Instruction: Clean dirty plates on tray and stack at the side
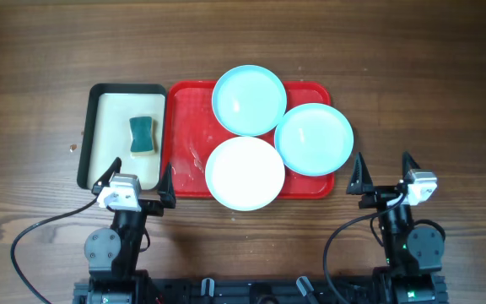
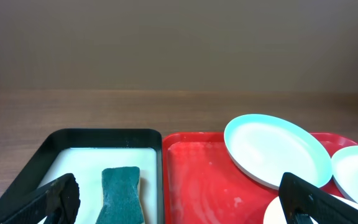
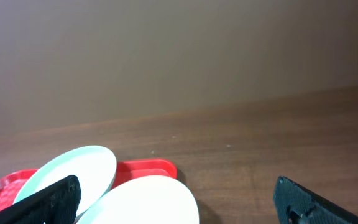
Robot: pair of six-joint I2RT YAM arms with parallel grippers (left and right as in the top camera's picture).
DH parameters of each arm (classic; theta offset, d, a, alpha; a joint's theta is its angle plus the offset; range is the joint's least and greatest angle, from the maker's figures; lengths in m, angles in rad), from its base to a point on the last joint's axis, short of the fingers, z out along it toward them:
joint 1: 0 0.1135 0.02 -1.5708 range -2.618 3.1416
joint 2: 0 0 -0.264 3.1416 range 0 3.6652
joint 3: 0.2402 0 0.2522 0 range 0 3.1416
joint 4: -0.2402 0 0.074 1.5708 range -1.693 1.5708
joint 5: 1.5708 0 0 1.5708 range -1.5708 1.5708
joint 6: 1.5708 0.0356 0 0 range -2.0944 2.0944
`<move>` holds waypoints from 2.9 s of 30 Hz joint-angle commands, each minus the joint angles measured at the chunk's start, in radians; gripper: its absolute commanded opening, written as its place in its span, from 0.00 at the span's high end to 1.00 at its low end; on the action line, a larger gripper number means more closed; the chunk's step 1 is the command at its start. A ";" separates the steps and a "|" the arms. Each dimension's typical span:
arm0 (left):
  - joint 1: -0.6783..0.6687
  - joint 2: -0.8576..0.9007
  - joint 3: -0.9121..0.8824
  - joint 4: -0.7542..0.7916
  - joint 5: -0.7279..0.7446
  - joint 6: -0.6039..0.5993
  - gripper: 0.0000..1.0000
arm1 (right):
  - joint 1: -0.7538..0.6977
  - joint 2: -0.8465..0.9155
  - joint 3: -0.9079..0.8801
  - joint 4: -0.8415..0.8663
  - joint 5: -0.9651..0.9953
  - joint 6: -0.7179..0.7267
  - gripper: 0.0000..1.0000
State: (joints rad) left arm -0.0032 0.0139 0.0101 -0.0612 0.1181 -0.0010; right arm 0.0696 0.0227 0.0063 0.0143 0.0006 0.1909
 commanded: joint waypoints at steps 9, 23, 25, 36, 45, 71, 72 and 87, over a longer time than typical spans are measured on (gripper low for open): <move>0.006 -0.003 -0.004 0.024 0.087 0.016 0.00 | 0.004 0.008 -0.001 -0.004 -0.030 0.272 0.00; 0.006 0.288 0.621 -0.374 0.138 -0.168 0.00 | 0.004 0.192 0.415 -0.259 -0.114 0.154 0.00; 0.006 0.409 0.771 -0.479 0.178 -0.168 0.00 | 0.004 0.308 0.535 -0.328 -0.146 0.153 0.00; 0.006 0.985 1.228 -0.948 0.227 -0.168 0.00 | 0.004 1.091 1.216 -0.893 -0.301 0.082 0.00; 0.006 1.187 1.228 -1.025 0.136 -0.168 0.10 | 0.100 1.377 1.217 -1.064 -0.480 0.041 0.56; 0.006 1.434 1.225 -1.009 -0.064 -0.247 0.24 | 0.438 1.756 1.081 -0.803 -0.173 0.239 0.82; 0.006 1.434 1.225 -1.009 -0.064 -0.247 0.24 | 0.438 1.764 1.081 -0.800 -0.183 0.239 0.85; 0.006 1.434 1.218 -1.009 -0.065 -0.247 0.23 | 0.438 1.769 1.034 -0.753 -0.239 0.310 0.96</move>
State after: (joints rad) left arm -0.0032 1.4403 1.2228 -1.0733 0.0711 -0.2386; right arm 0.5014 1.7714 1.0748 -0.7578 -0.1997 0.4717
